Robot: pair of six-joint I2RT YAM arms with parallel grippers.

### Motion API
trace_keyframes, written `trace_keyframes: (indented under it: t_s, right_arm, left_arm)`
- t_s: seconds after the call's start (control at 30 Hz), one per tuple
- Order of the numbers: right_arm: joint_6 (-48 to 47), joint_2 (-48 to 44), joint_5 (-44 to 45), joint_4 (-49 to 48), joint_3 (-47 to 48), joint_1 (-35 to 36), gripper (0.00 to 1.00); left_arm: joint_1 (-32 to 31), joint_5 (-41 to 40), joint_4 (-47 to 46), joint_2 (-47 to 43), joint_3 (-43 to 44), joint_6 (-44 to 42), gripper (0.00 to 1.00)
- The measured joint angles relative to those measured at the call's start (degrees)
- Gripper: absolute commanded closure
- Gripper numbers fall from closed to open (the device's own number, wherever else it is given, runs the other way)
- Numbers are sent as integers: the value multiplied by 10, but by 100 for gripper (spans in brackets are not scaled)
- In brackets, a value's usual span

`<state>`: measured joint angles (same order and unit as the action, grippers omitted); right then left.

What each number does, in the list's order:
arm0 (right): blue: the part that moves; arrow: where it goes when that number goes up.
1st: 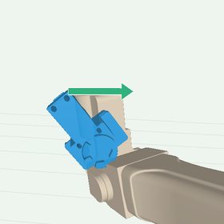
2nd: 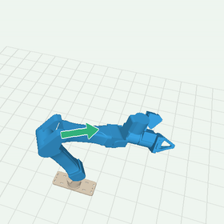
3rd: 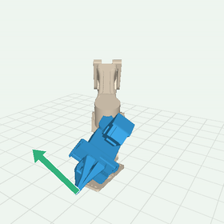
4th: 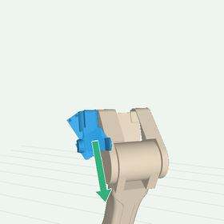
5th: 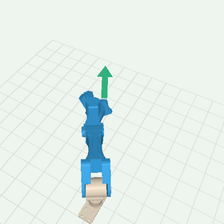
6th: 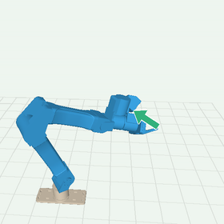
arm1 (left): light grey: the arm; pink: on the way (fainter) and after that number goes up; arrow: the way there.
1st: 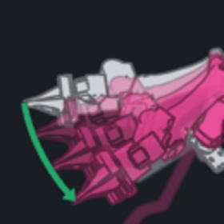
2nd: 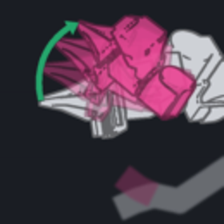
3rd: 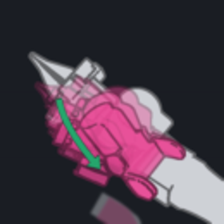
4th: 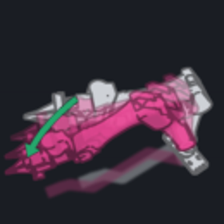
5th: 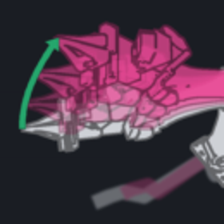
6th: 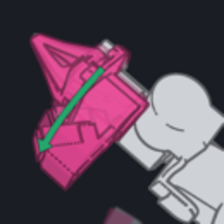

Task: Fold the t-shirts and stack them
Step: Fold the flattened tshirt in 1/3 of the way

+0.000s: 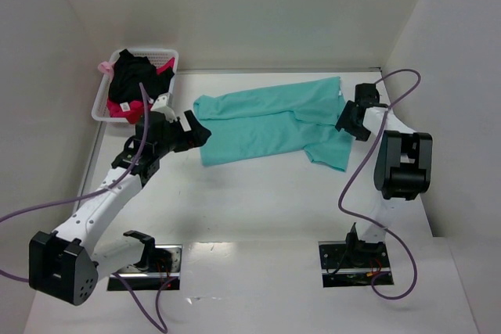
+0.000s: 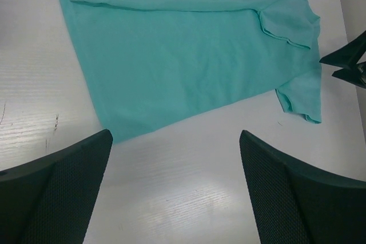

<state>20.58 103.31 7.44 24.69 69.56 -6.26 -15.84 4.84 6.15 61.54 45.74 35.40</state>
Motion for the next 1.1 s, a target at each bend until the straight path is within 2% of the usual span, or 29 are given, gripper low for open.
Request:
trace_keyframes:
  t_s: [0.13, 0.33, 0.5, 0.6, 0.63, 0.77, 0.8, 0.9, 1.1]
  right_arm:
    - [-1, 10, 10, 5, 8, 0, 26]
    - [1, 38, 23, 13, 23, 0, 40]
    - [3, 56, 29, 19, 25, 0, 42]
    - [3, 62, 33, 20, 26, 0, 53]
    - [3, 65, 34, 20, 27, 0, 64]
    - [7, 73, 35, 20, 34, 0, 88]
    - [8, 75, 35, 21, 36, 0, 92]
    - [10, 76, 35, 24, 39, 0, 95]
    - [17, 72, 41, 50, 37, 0, 95]
  left_arm:
    - [0, 4, -2, 5, 0, -8, 0]
    - [0, 9, -2, 9, 0, -10, 0]
    - [0, 12, -2, 15, 0, -11, 0]
    - [0, 15, -2, 18, 0, -19, 0]
    - [0, 15, -2, 19, 0, -21, 0]
    - [0, 17, -2, 22, 0, -24, 0]
    - [0, 17, -2, 22, 0, -24, 0]
    - [0, 17, -2, 24, 0, -24, 0]
    - [0, 17, -2, 26, 0, -30, 0]
